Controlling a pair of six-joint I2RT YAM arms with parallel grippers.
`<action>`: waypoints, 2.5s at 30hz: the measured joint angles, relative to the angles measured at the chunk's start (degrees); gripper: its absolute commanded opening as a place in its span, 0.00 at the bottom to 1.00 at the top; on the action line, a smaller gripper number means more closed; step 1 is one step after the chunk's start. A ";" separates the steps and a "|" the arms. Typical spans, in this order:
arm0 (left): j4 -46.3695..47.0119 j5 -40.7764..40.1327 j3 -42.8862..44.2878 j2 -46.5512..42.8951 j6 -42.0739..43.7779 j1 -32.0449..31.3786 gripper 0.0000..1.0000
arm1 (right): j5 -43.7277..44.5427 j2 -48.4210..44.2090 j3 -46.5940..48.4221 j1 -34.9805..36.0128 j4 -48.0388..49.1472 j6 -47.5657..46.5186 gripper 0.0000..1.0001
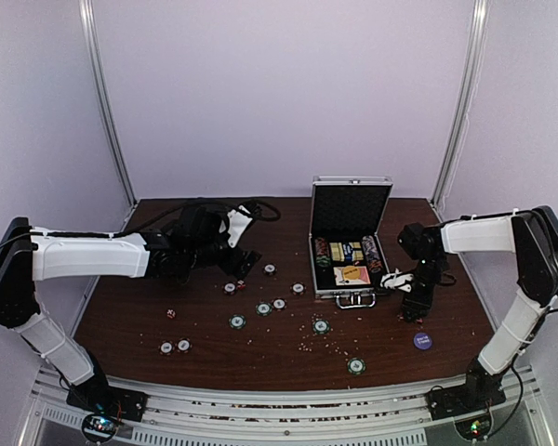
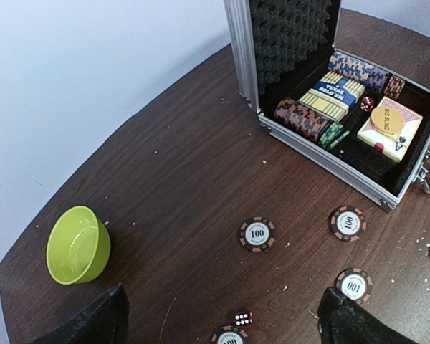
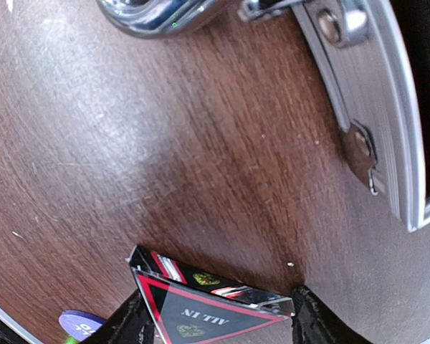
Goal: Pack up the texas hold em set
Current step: Pick up the all-in button from the center of the board, then place the all-in button in the poker case.
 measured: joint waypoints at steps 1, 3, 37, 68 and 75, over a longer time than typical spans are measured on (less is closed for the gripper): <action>0.00 0.00 0.00 0.00 0.00 0.00 0.94 | 0.00 0.04 0.07 0.00 -0.09 0.04 0.58; 0.00 0.00 0.00 0.00 0.00 0.00 0.94 | 0.02 0.13 0.26 -0.02 -0.28 0.11 0.55; -5.22 1.75 3.17 -3.76 -0.66 0.00 0.92 | 12.72 19.41 40.48 14.10 -3.82 -11.52 0.54; -8.22 4.11 3.58 -5.07 -1.09 0.00 0.91 | 16.92 29.73 46.95 14.03 3.63 -14.80 0.69; -8.57 4.15 3.96 -5.07 -1.09 0.00 0.91 | 17.00 29.73 46.95 13.84 4.24 -14.73 0.71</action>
